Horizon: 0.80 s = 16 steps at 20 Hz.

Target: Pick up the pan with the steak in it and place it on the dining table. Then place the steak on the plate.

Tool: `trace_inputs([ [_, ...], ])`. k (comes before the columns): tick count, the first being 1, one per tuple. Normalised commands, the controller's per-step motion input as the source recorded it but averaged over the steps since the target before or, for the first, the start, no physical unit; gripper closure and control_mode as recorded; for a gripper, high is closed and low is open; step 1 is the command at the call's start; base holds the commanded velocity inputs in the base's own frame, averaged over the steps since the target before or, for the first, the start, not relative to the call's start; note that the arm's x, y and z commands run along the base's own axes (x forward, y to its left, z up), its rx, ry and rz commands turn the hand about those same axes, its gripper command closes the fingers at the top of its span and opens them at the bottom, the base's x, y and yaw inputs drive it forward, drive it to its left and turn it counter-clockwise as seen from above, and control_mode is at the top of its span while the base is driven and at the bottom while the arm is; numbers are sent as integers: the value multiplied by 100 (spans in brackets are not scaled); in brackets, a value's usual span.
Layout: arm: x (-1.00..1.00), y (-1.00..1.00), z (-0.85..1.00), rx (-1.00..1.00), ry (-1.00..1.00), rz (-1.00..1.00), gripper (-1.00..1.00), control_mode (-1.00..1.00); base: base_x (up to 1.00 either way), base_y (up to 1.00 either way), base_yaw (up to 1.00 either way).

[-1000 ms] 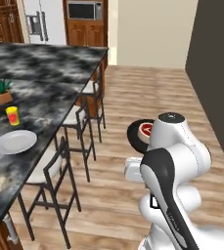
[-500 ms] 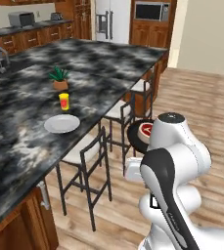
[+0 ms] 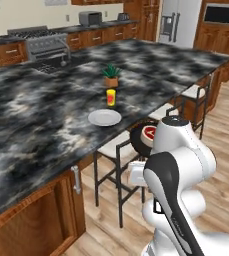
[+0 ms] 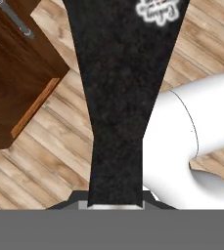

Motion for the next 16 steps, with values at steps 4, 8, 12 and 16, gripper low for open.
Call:
trace_inputs([
  [4,0,0,0,0,0,0,100,100,1,-12,44],
  [8,0,0,0,0,0,0,100,100,1,-11,44],
  [12,0,0,0,0,0,0,100,100,0,-10,44],
  [16,0,0,0,0,0,0,100,100,0,-10,44],
])
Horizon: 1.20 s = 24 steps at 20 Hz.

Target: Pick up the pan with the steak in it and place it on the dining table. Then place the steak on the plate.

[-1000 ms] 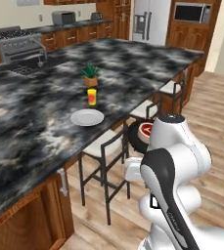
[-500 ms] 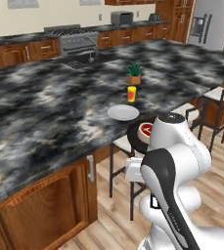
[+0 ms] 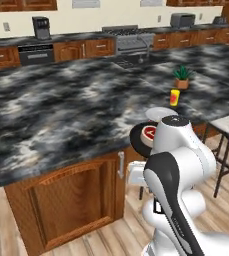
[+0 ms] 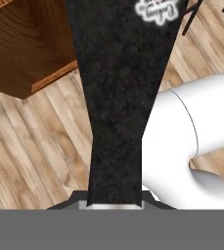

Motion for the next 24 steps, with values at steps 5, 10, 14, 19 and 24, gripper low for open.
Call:
trace_inputs([
  [5,0,0,0,0,0,0,100,100,0,-10,44],
  [10,0,0,0,0,0,0,100,100,0,-10,42],
  [14,0,0,0,0,0,0,100,100,0,-9,23],
  [19,0,0,0,0,0,0,100,100,0,-11,0],
  [24,0,0,0,0,0,0,100,100,8,-75,3],
])
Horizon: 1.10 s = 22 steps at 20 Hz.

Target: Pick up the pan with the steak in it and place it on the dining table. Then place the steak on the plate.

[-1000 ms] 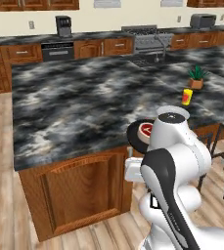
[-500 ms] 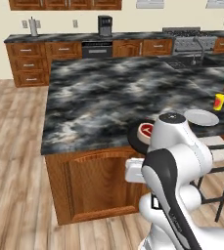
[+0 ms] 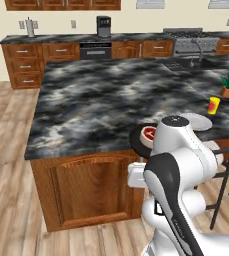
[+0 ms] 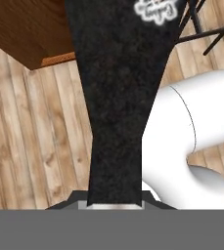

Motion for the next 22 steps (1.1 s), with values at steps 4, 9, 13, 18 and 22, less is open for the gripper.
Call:
trace_inputs([
  [4,0,0,0,0,0,0,100,100,9,-84,2],
  [9,0,0,0,0,0,0,100,100,0,-60,0],
  [13,0,0,0,0,0,0,100,100,3,0,0],
  [18,0,0,0,0,0,0,100,100,50,0,0],
  [22,0,0,0,0,0,0,100,100,65,0,0],
])
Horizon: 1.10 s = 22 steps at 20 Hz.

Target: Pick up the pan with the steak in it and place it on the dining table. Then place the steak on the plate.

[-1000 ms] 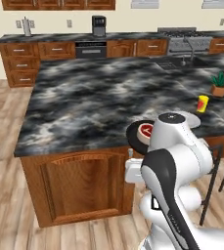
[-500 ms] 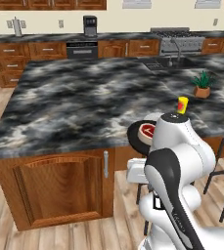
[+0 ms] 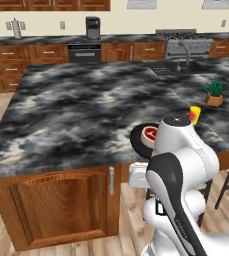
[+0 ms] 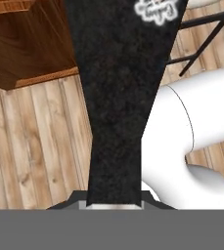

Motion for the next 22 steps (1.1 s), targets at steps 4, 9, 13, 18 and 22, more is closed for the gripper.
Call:
trace_inputs([
  [4,0,0,0,0,0,0,100,100,66,0,1],
  [9,0,0,0,0,0,0,100,100,55,0,2],
  [13,0,0,0,0,0,0,100,100,40,0,2],
  [18,0,0,0,0,0,0,100,-100,7,0,0],
  [22,9,0,-2,0,0,0,100,-100,0,0,0],
])
